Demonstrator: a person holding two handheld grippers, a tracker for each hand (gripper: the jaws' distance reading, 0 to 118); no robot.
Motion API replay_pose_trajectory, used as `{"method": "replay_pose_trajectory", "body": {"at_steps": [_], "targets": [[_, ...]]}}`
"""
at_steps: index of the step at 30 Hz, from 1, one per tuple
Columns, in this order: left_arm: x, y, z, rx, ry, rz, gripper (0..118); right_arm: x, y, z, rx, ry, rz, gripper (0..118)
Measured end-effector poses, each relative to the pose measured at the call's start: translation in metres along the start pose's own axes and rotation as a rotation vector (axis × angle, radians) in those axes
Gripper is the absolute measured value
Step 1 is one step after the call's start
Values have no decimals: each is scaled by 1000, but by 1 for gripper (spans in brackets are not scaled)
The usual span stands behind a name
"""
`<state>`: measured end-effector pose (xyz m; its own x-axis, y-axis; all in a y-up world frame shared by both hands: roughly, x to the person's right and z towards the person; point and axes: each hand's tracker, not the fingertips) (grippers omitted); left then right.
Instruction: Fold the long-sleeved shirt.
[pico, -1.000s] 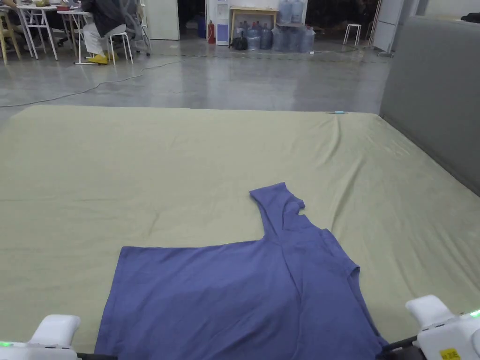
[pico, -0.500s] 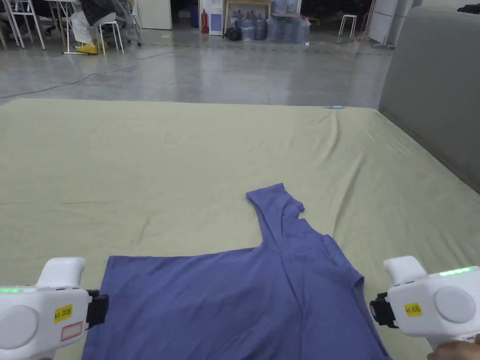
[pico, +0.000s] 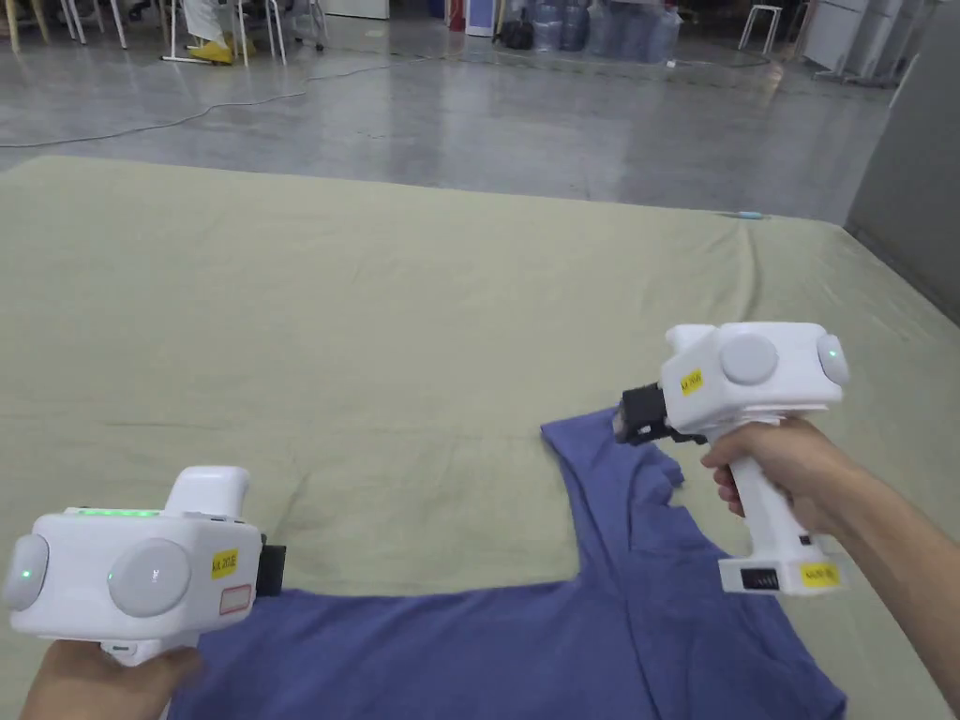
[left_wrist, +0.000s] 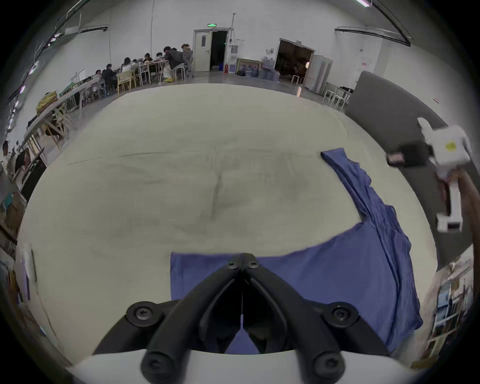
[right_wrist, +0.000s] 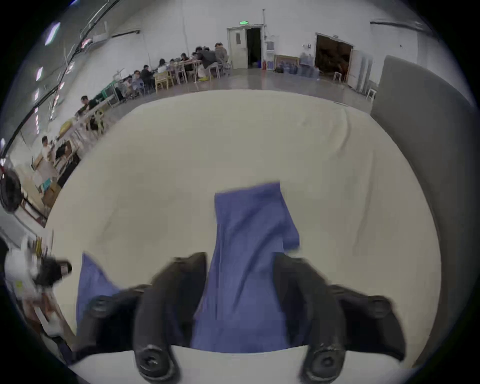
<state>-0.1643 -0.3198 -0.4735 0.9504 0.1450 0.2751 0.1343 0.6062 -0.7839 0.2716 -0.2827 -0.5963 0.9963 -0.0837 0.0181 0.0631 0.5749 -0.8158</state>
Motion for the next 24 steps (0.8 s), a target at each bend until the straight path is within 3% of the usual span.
{"method": "replay_pose_trajectory", "body": {"at_steps": [2, 10, 14, 15, 18, 22, 24], "targets": [[-2, -1, -6, 2, -7, 6, 0, -1, 26, -30, -11, -56, -12, 68], [-21, -11, -28, -25, -17, 41, 0, 1, 52, -124, -108, -98, -70, 66], [-27, -13, -31, -33, -6, 51, 0, -10, 36, -150, -211, -132, -26, 53], [-30, -14, -32, -34, -1, 56, 0, -13, 28, -154, -241, -159, 10, 34], [-32, -15, -30, -35, 1, 62, 0, -12, 29, -146, -169, -171, 16, 0], [-28, -17, -16, -14, 8, 62, 0, -17, 22, -94, -78, -135, 69, 0], [-27, -17, -4, -9, -5, 54, 0, -17, 10, -45, -1, -73, 56, 0]]}}
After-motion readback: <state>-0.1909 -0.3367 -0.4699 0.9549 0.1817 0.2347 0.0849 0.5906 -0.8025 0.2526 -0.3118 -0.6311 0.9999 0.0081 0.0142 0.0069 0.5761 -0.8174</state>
